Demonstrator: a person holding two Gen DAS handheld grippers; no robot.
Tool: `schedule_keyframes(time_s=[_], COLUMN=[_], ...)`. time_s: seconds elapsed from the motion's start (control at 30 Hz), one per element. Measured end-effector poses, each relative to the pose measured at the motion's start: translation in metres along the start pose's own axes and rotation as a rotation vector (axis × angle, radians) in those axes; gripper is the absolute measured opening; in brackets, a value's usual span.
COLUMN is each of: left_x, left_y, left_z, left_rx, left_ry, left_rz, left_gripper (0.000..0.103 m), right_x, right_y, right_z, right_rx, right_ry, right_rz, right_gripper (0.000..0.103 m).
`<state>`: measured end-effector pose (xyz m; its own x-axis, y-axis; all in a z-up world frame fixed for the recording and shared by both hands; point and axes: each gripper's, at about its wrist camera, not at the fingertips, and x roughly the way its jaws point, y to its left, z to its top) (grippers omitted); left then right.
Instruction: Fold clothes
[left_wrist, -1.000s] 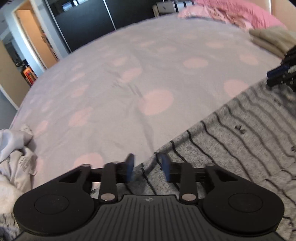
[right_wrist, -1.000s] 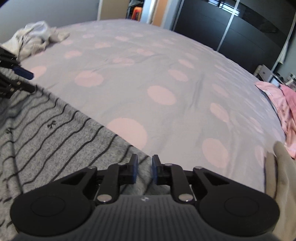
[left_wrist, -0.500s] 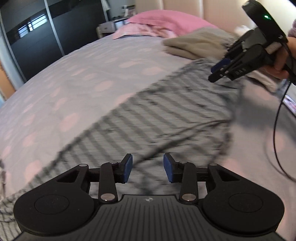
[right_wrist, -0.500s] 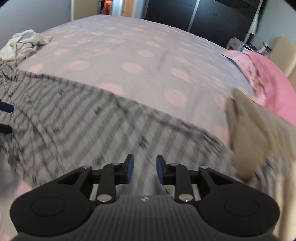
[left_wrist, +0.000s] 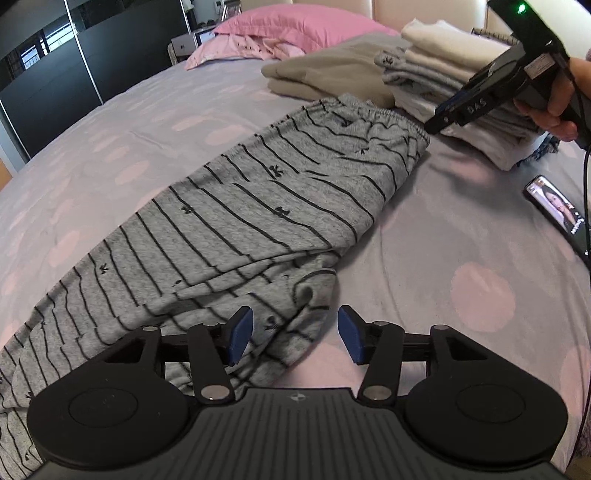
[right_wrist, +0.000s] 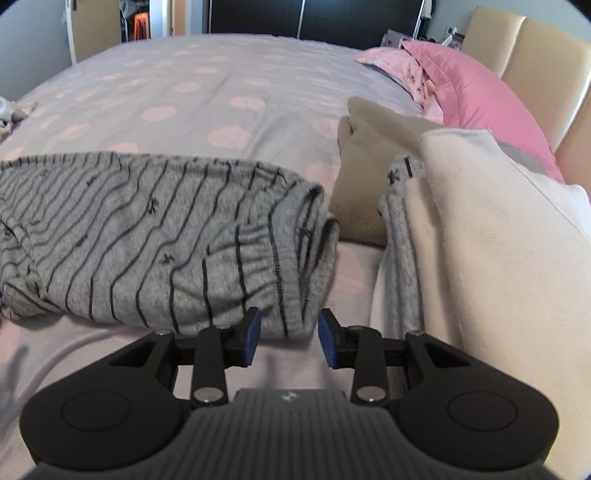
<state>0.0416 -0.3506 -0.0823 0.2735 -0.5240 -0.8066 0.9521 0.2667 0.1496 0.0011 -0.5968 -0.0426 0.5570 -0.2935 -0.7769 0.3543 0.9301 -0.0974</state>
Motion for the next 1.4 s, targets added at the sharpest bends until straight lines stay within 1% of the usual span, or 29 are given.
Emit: schedule_keyframes(time_s=[0.07, 0.1, 0.2, 0.27, 0.3, 0.33, 0.37, 0.4, 0.43, 0.5, 0.6, 0.67, 0.7, 0.8, 0.83, 0.87, 0.9, 0.97, 1.03, 1.1, 1.13, 1.17, 1.2, 1.23, 1.3, 1.33, 1.4], left_x=[0.005, 0.008, 0.016, 0.02, 0.023, 0.025, 0.027, 0.028, 0.028, 0.03, 0.014, -0.002, -0.009, -0.01, -0.007, -0.005, -0.004, -0.007, -0.012, -0.016, -0.019, -0.021, -0.024, -0.029, -0.037, -0.04, -0.048], left_y=[-0.003, -0.003, -0.005, -0.005, -0.006, -0.007, -0.007, -0.006, -0.005, -0.003, 0.0, -0.005, -0.012, -0.029, -0.03, -0.029, -0.028, -0.028, -0.03, -0.029, -0.026, -0.023, -0.019, -0.015, -0.007, -0.003, 0.011], left_z=[0.002, 0.002, 0.004, 0.004, 0.005, 0.005, 0.005, 0.005, 0.005, 0.004, -0.001, -0.008, -0.014, -0.034, -0.04, -0.045, -0.049, -0.053, -0.054, -0.054, -0.053, -0.052, -0.051, -0.052, -0.051, -0.049, -0.05], left_rx=[0.002, 0.0, -0.007, -0.013, -0.014, -0.016, -0.022, -0.029, -0.035, -0.048, -0.04, 0.028, 0.081, 0.188, 0.19, 0.167, 0.141, 0.125, 0.125, 0.122, 0.11, 0.098, 0.086, 0.077, 0.056, 0.047, 0.022], left_ry=[0.014, 0.022, 0.046, 0.06, 0.061, 0.062, 0.063, 0.06, 0.057, 0.051, 0.015, 0.001, 0.001, 0.046, 0.058, 0.064, 0.062, 0.045, 0.031, 0.021, 0.029, 0.038, 0.048, 0.048, 0.041, 0.037, 0.033], left_rz=[0.013, 0.015, 0.028, 0.041, 0.045, 0.052, 0.054, 0.055, 0.057, 0.059, 0.031, -0.002, -0.013, 0.015, 0.02, 0.014, 0.007, 0.006, 0.014, 0.023, 0.004, -0.018, -0.04, -0.049, -0.041, -0.033, -0.012], left_gripper=[0.049, 0.049, 0.049, 0.049, 0.048, 0.048, 0.042, 0.031, 0.027, 0.011, 0.007, 0.006, 0.006, 0.006, 0.006, 0.006, 0.006, 0.006, 0.006, 0.009, 0.009, 0.011, 0.016, 0.019, 0.03, 0.032, 0.039], right_x=[0.004, 0.007, 0.022, 0.034, 0.04, 0.046, 0.049, 0.052, 0.051, 0.043, 0.03, 0.03, 0.033, 0.045, 0.048, 0.049, 0.05, 0.05, 0.05, 0.047, 0.043, 0.038, 0.032, 0.025, 0.012, 0.01, 0.006], right_y=[-0.003, -0.006, -0.013, -0.014, -0.014, -0.013, -0.012, -0.011, -0.01, -0.01, -0.011, -0.007, -0.003, 0.004, 0.006, 0.007, 0.006, 0.004, 0.003, 0.004, 0.004, 0.005, 0.004, 0.003, 0.0, -0.001, -0.003], right_z=[0.006, 0.009, 0.018, 0.022, 0.024, 0.024, 0.024, 0.024, 0.024, 0.026, 0.027, 0.026, 0.025, 0.023, 0.023, 0.023, 0.023, 0.022, 0.019, 0.017, 0.017, 0.018, 0.02, 0.022, 0.027, 0.029, 0.034], right_rx=[0.028, 0.055, 0.144, 0.184, 0.196, 0.202, 0.202, 0.196, 0.187, 0.164, 0.127, 0.058, 0.021, -0.028, -0.041, -0.049, -0.049, -0.044, -0.044, -0.058, -0.061, -0.062, -0.055, -0.042, -0.014, -0.002, 0.021], right_ry=[-0.021, -0.026, -0.022, -0.005, 0.01, 0.032, 0.055, 0.076, 0.088, 0.088, 0.072, 0.067, 0.074, 0.11, 0.111, 0.111, 0.111, 0.103, 0.097, 0.107, 0.104, 0.099, 0.087, 0.065, 0.021, 0.0, -0.037], right_rz=[0.026, 0.037, 0.074, 0.076, 0.086, 0.098, 0.098, 0.09, 0.085, 0.061, -0.021, -0.117, -0.159, -0.207, -0.22, -0.228, -0.227, -0.224, -0.211, -0.18, -0.172, -0.164, -0.156, -0.142, -0.115, -0.101, -0.076], right_gripper=[0.042, 0.046, 0.053, 0.053, 0.049, 0.043, 0.027, 0.024, 0.023, 0.022, 0.021, 0.02, 0.02, 0.02, 0.02, 0.02, 0.02, 0.02, 0.021, 0.025, 0.026, 0.031, 0.035, 0.037, 0.044, 0.045, 0.046])
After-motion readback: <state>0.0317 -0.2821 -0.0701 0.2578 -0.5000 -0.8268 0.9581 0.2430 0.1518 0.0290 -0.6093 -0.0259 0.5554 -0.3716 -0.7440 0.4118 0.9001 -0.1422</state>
